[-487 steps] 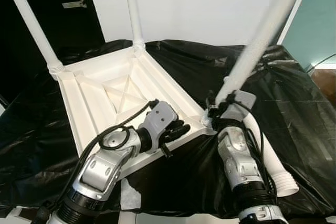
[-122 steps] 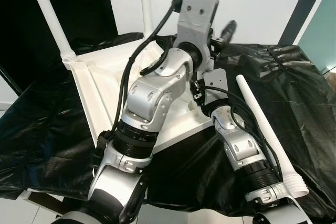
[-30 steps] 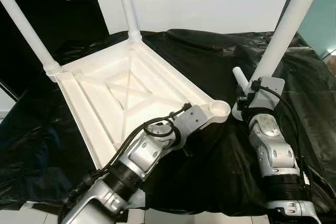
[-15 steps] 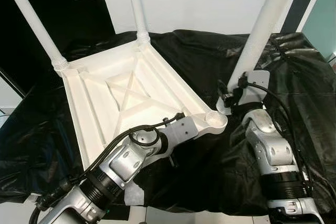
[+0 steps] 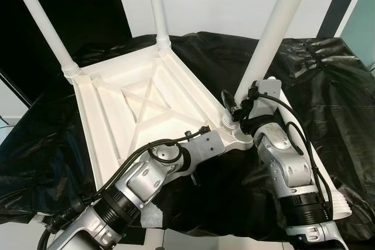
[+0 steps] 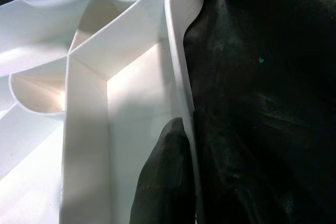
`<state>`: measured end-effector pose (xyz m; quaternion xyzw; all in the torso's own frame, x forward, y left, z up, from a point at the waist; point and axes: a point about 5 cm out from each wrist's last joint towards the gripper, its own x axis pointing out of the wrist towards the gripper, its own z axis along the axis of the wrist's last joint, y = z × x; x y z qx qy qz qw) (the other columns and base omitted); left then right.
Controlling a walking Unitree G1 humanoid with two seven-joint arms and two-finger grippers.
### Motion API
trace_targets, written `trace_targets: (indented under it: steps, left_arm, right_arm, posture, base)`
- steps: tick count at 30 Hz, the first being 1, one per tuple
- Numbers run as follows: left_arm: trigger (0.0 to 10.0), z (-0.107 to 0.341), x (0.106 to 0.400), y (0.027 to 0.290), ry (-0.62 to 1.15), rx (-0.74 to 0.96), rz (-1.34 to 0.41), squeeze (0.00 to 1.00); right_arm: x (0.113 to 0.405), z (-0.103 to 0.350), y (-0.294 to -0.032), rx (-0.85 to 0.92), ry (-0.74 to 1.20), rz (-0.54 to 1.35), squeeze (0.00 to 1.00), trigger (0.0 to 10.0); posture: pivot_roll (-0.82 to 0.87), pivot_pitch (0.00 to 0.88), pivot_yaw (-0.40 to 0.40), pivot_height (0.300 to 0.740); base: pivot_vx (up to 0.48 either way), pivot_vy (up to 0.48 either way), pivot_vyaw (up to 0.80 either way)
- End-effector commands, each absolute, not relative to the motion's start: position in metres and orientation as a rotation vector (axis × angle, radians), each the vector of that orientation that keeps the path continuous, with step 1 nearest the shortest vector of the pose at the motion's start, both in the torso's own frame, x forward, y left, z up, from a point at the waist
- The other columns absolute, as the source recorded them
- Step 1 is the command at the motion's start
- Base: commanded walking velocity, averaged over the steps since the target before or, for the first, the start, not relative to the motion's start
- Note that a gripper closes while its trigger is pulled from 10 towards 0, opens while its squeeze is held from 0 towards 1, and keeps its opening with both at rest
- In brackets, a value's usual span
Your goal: Building children table
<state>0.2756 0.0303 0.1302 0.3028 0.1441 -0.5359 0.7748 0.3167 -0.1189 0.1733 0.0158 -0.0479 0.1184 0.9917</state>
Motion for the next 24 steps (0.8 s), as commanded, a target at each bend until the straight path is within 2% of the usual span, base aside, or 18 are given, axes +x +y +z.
trace_targets:
  steps: [1,6,24]
  left_arm:
    - [10.0,0.128,0.276,0.027,0.309,0.708,-1.154,0.0]
    - [10.0,0.129,0.278,0.026,0.304,0.71,-1.15,0.0]
    - [10.0,0.129,0.282,0.032,0.293,0.725,-1.133,0.0]
  right_arm:
    - [0.314,0.151,-0.121,0.039,0.005,0.204,0.0,10.0]
    - [0.308,0.134,-0.127,0.016,0.082,0.141,0.0,10.0]
    - [0.301,0.13,-0.142,-0.004,0.115,0.074,0.0,10.0]
  posture:
    - [-0.04,0.025,0.023,0.74]
    - [-0.05,0.023,0.025,0.74]
    - [-0.06,0.013,0.03,0.74]
  base:
    - [0.0,0.0,0.0]
    - [0.0,0.0,0.0]
    - [0.0,0.0,0.0]
